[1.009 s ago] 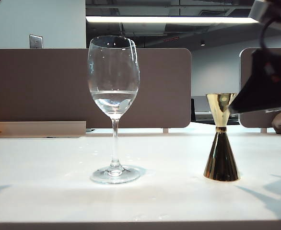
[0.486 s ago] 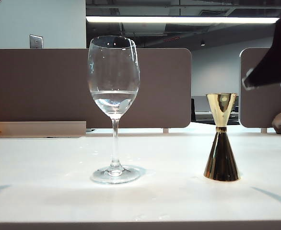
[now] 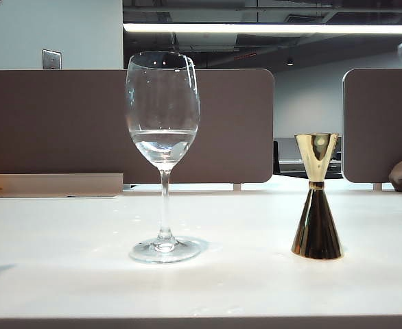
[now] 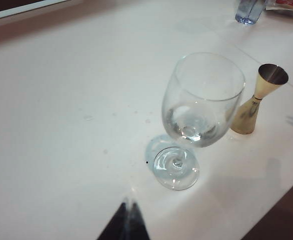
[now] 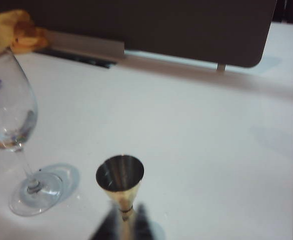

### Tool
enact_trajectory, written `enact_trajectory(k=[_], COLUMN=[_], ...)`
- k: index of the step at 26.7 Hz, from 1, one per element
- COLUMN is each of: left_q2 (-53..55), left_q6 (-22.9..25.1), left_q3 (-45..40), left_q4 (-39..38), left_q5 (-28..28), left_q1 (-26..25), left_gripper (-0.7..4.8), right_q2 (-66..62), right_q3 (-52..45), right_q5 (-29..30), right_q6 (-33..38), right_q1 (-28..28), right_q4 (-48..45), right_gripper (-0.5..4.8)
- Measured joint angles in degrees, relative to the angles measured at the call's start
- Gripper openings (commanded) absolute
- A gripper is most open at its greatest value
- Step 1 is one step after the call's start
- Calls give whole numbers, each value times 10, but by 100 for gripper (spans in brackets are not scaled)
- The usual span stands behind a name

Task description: Pick up the jigger and pour the water inside into the glass.

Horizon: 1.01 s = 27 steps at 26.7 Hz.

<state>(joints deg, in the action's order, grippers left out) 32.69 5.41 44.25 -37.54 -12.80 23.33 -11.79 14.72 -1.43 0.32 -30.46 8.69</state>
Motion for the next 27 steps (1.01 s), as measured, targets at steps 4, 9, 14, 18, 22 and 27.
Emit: enact_trajectory(k=[4, 9, 14, 18, 22, 27], left_q2=[-9, -45, -91, -125, -158, -189], left_q6=[0, 0, 0, 0, 0, 0], left_q3=[0, 0, 0, -38, -94, -166], left_q4=[0, 0, 0, 9, 7, 6], left_q5=[0, 0, 0, 0, 0, 0], left_q1=[0, -7, -51, -96, -125, -152], left_gripper=[-5, -5, -5, -5, -5, -5], right_q2=[19, 19, 19, 19, 19, 19], right_q3=[0, -2, -7, -7, -7, -7], right_q5=[0, 0, 0, 0, 0, 0], right_q6=[0, 1, 1, 1, 1, 0], right_q1=[0, 0, 0, 0, 0, 0], right_q4=[22, 42, 37, 38, 39, 42], right_gripper=[-5, -5, 11, 13, 13, 13])
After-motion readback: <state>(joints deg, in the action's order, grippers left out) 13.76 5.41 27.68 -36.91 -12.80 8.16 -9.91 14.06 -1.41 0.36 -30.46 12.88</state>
